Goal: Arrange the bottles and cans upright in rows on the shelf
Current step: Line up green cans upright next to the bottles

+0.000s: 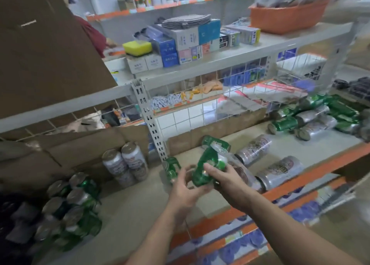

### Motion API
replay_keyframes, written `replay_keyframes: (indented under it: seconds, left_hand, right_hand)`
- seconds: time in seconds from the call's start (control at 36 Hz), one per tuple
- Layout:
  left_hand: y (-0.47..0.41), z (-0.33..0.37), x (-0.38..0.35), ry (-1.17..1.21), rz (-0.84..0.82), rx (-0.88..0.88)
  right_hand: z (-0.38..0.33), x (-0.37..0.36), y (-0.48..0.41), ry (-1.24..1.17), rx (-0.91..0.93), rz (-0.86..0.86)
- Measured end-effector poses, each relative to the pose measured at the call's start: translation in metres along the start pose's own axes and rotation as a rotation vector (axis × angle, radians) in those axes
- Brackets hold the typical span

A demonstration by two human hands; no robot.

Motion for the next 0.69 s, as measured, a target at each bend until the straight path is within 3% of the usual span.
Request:
replay_keyframes:
  seconds: [0.17, 0.31, 0.36, 0.47, 0.56, 0.69]
  left_hand:
    - [-0.003, -0.001, 0.021, -0.058, -0.101, -0.025]
    - [0.009, 0.006, 0.060, 0.042, 0.056, -0.055]
    - [0.011, 0.006, 0.080, 0.064, 0.144, -0.056]
    - [0.016, -0.005, 0.118, 0.063, 0.299, 0.016]
    - [0.023, -0.014, 0.143, 0.032, 0.364, 0.060]
    - [0.035, -0.019, 0.168, 0.032, 0.394, 0.117]
  right_hand:
    - [0.009, -0.044, -0.009, 0.254, 0.054, 0.056]
    - [0.007, -0.079, -0.021, 0.377, -0.017, -0.176]
    - [0.005, -0.087, -0.031, 0.423, -0.011, -0.183]
    - [0.019, -0.081, -0.068, 0.513, -0.024, 0.172]
    - [0.042, -0.066, -0.100, 0.740, -0.132, 0.420]
    - [0.069, -0.068, -0.133, 0.922, -0.200, 0.486]
Point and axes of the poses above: each hand's wrist, its own y-axis away from the middle knuckle, its own x-axis out of the back of the hand, z = x × y, the point moved 2 cm from there along -y, towards the middle knuckle, and after that the axes turned 12 degrees about -x, right-handed, at the moved point
